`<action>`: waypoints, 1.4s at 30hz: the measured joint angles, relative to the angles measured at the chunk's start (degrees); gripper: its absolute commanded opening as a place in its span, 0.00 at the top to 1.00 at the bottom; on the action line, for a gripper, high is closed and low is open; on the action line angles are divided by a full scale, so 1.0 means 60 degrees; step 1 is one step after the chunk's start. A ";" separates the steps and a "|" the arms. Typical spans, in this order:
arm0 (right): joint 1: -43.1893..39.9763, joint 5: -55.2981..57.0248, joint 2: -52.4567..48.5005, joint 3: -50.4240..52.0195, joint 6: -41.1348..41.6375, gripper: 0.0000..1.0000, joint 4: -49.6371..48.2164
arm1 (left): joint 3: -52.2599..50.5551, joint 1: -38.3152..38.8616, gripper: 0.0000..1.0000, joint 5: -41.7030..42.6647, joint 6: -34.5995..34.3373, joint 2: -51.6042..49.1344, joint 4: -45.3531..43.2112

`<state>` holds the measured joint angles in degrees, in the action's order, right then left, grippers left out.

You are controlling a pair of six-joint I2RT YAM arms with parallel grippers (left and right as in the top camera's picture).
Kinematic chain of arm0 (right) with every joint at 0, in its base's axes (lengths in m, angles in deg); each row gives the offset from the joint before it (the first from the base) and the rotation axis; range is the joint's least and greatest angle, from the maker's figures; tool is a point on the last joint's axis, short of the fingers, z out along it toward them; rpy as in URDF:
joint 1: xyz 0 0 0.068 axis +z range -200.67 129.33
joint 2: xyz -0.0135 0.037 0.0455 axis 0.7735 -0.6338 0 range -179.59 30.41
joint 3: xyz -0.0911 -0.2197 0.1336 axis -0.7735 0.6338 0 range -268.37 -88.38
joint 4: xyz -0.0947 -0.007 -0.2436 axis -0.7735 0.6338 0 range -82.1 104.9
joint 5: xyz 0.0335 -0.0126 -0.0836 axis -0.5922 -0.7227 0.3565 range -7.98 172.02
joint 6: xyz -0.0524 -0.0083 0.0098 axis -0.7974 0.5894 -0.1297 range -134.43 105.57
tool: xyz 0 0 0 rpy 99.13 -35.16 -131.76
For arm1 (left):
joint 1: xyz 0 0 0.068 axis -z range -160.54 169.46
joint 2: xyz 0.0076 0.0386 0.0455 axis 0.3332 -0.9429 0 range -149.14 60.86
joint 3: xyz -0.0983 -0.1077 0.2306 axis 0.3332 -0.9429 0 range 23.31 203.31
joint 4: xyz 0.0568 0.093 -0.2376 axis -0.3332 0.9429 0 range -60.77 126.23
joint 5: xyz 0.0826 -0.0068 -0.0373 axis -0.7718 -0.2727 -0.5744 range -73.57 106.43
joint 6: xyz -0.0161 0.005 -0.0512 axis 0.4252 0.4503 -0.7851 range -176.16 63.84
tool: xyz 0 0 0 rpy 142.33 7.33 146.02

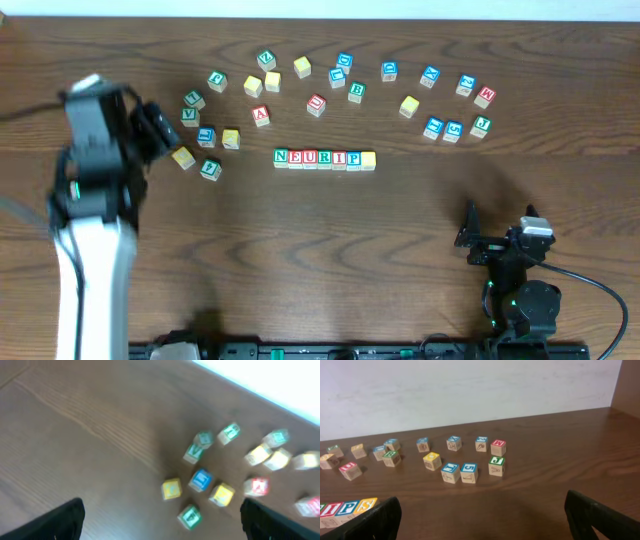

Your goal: Spell out NEURIPS

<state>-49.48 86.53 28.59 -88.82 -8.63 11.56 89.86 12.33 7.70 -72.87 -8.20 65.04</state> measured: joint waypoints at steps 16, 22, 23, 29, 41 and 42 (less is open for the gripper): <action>0.0000 -0.0011 0.0022 0.0004 0.0000 0.01 0.0000 | -0.9318 0.0040 0.03 0.0765 0.0018 0.7872 -0.5909; 0.0000 -0.0007 0.0022 0.0004 -0.0004 0.01 0.0000 | -1.0477 0.0040 0.02 0.1446 0.1173 0.9643 -0.5956; 0.0000 -0.0011 0.0022 0.0004 -0.0004 0.01 0.0000 | -1.0561 0.0040 0.02 0.1621 0.1519 0.9828 -0.5963; 0.0000 -0.0011 0.0022 0.0004 0.0000 0.01 0.0000 | -1.0892 0.0040 0.02 0.2153 0.3191 1.0488 -0.5737; 0.0000 -0.0015 0.0022 0.0007 0.0000 0.01 -0.0004 | -1.0892 0.0040 0.02 0.2149 0.3876 1.1406 -0.5690; 0.0000 -0.0015 0.0022 0.0007 -0.0004 0.01 -0.0004 | -1.0892 0.0040 0.02 0.2153 0.3880 1.1406 -0.5686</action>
<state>-49.48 86.45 28.72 -88.78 -8.65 11.54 24.50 12.57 20.62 -49.59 60.24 30.92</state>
